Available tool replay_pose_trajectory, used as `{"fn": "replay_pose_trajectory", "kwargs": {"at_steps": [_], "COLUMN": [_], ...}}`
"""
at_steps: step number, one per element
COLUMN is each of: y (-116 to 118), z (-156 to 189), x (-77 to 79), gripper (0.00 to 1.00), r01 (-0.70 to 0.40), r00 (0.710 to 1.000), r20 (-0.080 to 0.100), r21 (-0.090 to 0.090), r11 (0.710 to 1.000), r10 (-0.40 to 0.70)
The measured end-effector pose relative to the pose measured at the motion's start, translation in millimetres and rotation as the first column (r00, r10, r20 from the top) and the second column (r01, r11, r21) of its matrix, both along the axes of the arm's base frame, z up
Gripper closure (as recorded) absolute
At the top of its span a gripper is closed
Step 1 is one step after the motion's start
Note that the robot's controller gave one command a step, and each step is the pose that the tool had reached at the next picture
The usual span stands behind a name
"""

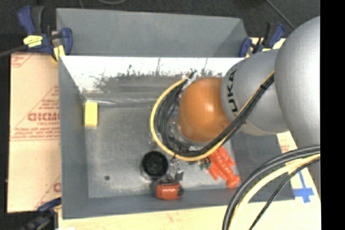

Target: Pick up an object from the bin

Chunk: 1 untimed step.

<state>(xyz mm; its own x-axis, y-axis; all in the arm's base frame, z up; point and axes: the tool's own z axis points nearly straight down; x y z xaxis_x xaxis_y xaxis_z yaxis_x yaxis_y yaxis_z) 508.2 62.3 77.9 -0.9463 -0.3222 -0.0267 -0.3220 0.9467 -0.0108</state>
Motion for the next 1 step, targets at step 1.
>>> {"fn": "replay_pose_trajectory", "kwargs": {"at_steps": [1], "y": [2.8], "z": [1.3], "x": [-9.7], "gripper": [1.0], "r01": [0.019], "r00": [0.999], "r20": [0.033], "r21": [0.004], "r11": [1.0], "r10": [-0.019]}}
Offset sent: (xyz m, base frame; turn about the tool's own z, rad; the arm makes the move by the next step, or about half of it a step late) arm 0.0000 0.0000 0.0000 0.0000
